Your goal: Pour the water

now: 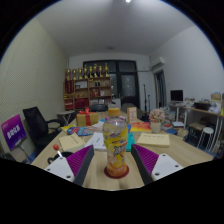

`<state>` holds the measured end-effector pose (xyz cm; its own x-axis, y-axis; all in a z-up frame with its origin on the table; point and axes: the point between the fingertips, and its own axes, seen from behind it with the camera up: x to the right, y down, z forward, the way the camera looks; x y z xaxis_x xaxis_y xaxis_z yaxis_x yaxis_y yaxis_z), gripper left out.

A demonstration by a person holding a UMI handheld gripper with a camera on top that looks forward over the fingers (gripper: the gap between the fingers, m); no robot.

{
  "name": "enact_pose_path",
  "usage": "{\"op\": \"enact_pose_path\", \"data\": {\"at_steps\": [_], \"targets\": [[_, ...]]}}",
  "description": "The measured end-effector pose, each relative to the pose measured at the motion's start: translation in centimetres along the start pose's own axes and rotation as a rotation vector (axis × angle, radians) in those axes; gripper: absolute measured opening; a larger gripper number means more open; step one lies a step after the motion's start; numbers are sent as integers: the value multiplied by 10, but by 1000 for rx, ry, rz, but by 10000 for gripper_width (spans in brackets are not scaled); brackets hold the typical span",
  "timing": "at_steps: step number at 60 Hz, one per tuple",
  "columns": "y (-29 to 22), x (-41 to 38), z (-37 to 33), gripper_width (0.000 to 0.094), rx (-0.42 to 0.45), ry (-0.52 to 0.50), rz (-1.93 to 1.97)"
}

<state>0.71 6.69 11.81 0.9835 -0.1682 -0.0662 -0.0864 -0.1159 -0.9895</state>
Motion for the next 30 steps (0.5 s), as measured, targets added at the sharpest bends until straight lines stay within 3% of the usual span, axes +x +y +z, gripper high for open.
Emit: {"op": "enact_pose_path", "data": {"at_steps": [16, 30], "targets": [[0, -20, -130, 828, -15, -16, -76], [11, -14, -192, 830, -39, -14, -6]]}}
